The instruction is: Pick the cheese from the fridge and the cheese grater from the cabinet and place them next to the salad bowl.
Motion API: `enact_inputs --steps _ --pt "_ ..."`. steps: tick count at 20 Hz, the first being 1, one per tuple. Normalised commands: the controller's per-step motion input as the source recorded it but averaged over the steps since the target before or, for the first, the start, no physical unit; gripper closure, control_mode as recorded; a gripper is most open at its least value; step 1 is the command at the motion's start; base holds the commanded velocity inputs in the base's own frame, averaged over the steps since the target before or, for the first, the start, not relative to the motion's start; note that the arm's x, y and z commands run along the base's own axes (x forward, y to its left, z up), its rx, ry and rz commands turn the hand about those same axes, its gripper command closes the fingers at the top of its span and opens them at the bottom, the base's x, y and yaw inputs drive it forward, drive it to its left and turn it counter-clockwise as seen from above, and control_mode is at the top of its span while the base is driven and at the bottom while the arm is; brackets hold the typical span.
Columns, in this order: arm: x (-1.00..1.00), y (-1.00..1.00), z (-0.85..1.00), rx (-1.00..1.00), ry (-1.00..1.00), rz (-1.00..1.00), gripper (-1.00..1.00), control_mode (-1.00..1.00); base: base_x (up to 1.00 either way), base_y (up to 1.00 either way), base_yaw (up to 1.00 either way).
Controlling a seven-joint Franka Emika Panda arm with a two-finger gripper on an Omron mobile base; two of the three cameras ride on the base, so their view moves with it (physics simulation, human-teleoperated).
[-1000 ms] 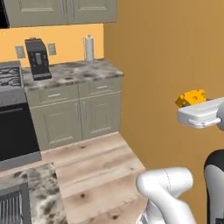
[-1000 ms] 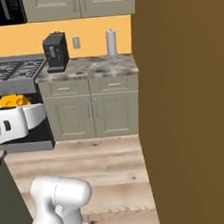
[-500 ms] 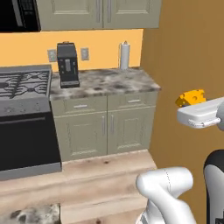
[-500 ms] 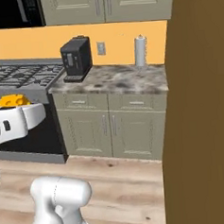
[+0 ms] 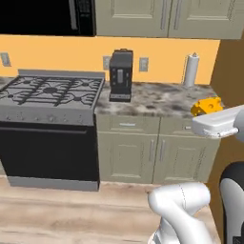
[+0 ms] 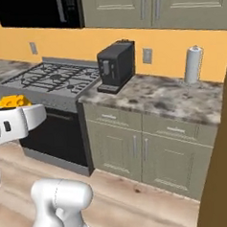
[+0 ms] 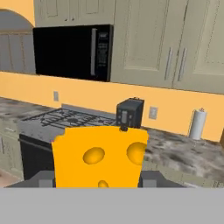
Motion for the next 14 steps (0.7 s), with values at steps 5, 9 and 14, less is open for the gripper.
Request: enact_inputs --steps 5,9,14 --pt "0.0 0.0 0.0 0.0 0.0 0.0 1.0 1.0 0.4 0.0 0.56" --pt "0.0 0.0 0.0 0.0 0.0 0.0 1.0 1.0 0.41 0.0 0.57" --pt "0.0 0.0 0.0 0.0 0.0 0.0 1.0 1.0 0.47 0.0 0.55"
